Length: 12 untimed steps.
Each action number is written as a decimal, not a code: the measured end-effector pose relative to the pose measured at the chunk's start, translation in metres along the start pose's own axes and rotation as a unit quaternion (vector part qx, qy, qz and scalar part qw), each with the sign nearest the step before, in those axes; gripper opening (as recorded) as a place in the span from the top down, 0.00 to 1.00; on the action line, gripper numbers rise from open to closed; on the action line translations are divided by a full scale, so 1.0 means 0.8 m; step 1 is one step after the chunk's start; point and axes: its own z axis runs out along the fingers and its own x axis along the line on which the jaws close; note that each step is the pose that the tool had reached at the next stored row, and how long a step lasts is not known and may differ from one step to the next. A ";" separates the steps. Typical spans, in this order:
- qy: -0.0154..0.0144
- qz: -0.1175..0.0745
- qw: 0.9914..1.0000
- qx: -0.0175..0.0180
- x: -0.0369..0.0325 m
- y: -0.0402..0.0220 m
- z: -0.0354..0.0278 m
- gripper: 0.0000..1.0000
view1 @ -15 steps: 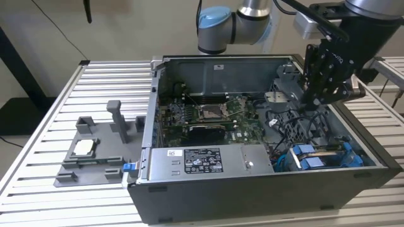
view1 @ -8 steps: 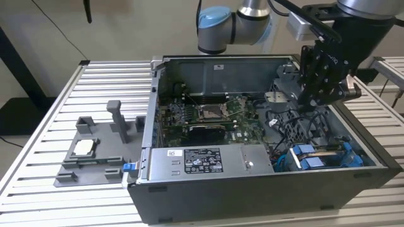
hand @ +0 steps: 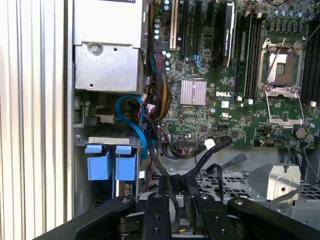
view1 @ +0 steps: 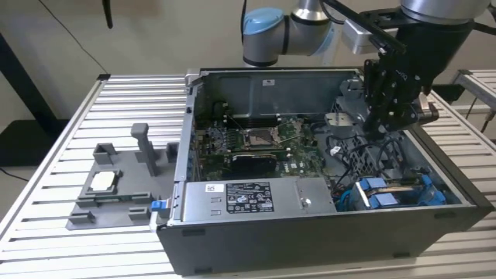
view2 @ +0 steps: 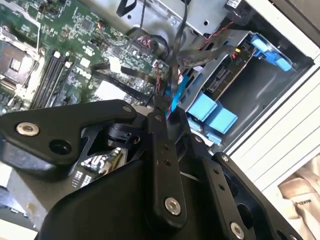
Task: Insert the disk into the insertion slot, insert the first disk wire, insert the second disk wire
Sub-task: 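Insert the second disk wire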
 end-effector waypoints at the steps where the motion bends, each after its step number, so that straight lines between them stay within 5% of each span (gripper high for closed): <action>1: 0.001 0.000 1.000 0.004 -0.0014 0.0018 0.0008 0.73; 6: 0.005 -0.003 1.000 0.025 -0.0057 0.0110 0.0039 0.73; 12: 0.009 -0.007 0.999 0.038 -0.0074 0.0227 0.0054 0.73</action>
